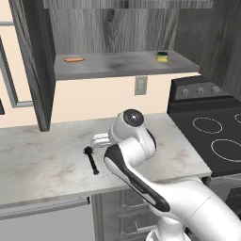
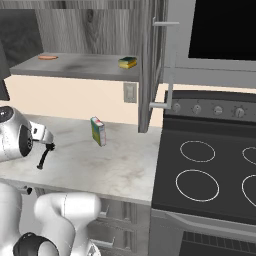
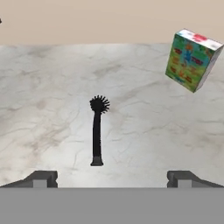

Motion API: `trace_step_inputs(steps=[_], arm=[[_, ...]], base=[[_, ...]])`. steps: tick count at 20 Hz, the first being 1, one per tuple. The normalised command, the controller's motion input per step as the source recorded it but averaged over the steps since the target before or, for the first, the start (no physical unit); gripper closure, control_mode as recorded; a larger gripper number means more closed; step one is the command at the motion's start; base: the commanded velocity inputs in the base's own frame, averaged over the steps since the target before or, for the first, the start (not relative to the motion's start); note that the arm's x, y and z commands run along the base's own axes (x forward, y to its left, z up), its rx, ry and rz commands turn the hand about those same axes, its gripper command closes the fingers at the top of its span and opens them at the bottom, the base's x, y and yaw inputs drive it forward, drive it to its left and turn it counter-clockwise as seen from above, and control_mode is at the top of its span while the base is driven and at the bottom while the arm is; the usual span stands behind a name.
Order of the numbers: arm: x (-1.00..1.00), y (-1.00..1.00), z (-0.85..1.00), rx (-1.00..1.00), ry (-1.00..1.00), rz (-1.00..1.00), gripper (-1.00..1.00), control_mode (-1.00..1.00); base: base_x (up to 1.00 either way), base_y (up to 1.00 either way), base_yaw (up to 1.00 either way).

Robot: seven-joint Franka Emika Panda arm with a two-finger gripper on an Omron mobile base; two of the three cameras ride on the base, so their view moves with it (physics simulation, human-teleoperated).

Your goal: Pick the dish brush and sponge from the cabinet and place them on the counter.

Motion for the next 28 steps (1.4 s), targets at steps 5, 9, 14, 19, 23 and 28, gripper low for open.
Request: trace_step_inputs(steps=[5,9,14,19,23,28], arm=[[-0.13,-0.30,0.19,0.01,-0.03,0.00,-1.00,-1.00],[-0.26,-0.31,0.37,0.03,-0.20,0.00,-1.00,-1.00],[-0.28,-0.27,0.50,-0.02,-0.26,0.00,-1.00,-1.00],[-0.19,-0.32,0.55,-0.01,-0.15,0.00,-1.00,-1.00],[-0.18,-0.35,0.57,0.00,-0.05,0.00,-1.00,-1.00],[-0.16,-0.32,0.56,0.03,0.02,0.00,-1.00,-1.00]], base=[[0.00,0.00,0.00],[0.00,0.00,0.00],[0.00,0.00,0.00],[0.00,0.00,0.00],[0.00,0.00,0.00],[0.00,0.00,0.00]])
